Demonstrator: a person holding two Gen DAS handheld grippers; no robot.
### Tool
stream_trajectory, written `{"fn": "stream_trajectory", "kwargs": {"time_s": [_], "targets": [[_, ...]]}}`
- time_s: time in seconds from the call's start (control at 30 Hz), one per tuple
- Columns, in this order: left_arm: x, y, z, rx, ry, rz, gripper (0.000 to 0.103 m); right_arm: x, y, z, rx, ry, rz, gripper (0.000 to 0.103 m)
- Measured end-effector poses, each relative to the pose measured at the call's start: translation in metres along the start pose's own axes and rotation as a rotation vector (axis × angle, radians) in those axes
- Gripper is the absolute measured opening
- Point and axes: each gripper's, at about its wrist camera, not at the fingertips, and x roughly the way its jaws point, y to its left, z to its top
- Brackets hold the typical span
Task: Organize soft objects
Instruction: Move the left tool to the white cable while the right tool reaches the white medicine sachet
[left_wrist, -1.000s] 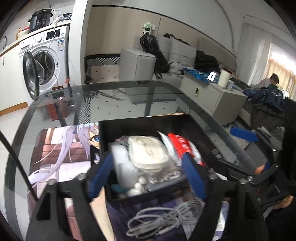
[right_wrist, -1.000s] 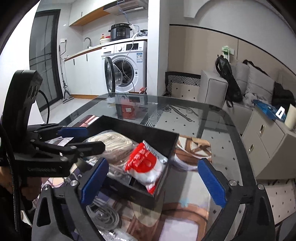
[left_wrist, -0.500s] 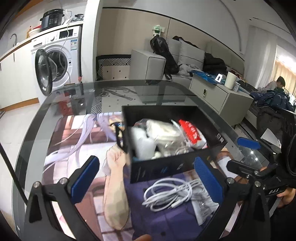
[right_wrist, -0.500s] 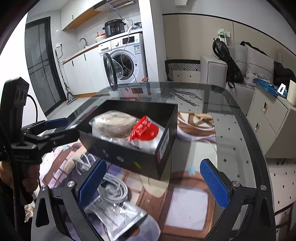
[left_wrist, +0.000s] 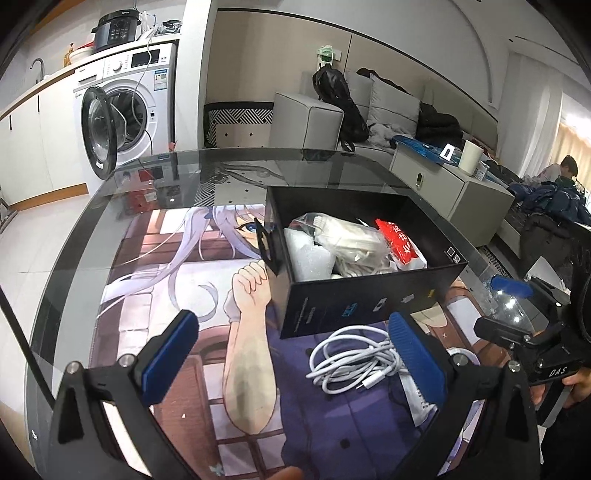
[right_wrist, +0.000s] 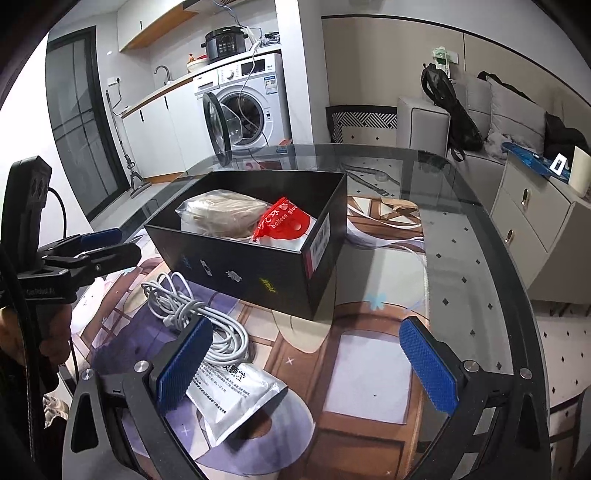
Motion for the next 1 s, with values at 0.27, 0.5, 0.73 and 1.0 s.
{"fn": "stream_trajectory", "kwargs": {"time_s": [0.27, 0.5, 0.73, 1.0], "targets": [[-0.001, 0.0, -0.008, 0.013, 0.021, -0.003, 0.103, 0.0, -0.001, -0.009, -0.009, 0.035, 0.008, 0.103], [0.001, 0.002, -0.017, 0.007, 0.046, -0.007, 0.103, 0.007, 0.012, -0.025, -0.032, 0.082, 0.068, 0.103], [0.004, 0.002, -0.025, 0.001, 0.063, -0.007, 0.103, 0.019, 0.034, -0.035, -0.033, 0.117, 0.134, 0.103], [0.007, 0.002, -0.024, 0.005, 0.071, -0.01, 0.103, 0.032, 0.057, -0.031, -0.02, 0.116, 0.126, 0.103]]}}
